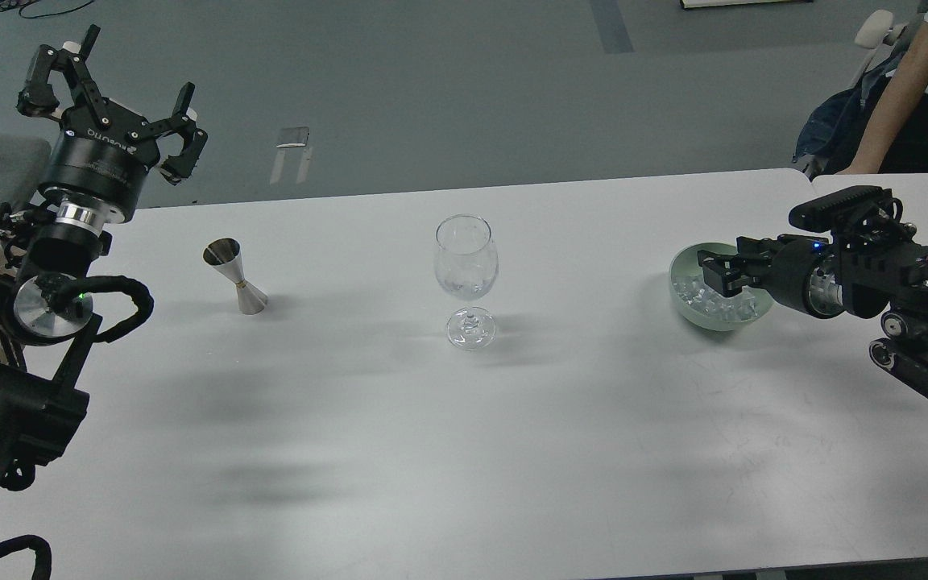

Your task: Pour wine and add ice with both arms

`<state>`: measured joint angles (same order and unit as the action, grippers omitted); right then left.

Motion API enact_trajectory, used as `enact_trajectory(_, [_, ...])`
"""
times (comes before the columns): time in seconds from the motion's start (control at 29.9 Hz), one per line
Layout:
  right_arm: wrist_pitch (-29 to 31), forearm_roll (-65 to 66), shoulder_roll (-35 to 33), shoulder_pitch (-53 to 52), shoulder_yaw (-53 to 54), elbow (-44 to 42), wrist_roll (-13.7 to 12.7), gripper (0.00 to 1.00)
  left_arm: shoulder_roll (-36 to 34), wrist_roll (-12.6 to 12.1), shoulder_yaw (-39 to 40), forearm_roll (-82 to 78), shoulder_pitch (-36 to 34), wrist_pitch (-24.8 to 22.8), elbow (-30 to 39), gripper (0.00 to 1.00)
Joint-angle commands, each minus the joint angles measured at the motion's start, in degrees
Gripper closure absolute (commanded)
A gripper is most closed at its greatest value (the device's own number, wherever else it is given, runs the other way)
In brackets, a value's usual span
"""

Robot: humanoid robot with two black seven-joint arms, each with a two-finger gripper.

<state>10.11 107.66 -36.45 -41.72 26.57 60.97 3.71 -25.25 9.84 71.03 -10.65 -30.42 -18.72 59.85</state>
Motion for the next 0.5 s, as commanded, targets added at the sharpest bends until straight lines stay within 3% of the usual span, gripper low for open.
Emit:
enact_trajectory(0.0, [0.0,0.0,-0.6,0.6,0.0,0.2,0.2,0.43,0.3,0.0,0.0,0.0,0.0,0.0,0.1,0.02])
enact_trajectory(0.47, [0.3,1.9,-0.4,2.3,0.1,2.3,-0.1,0.43,-1.1,0.1,2.2,0.1,1.2,0.0,0.2,0.02])
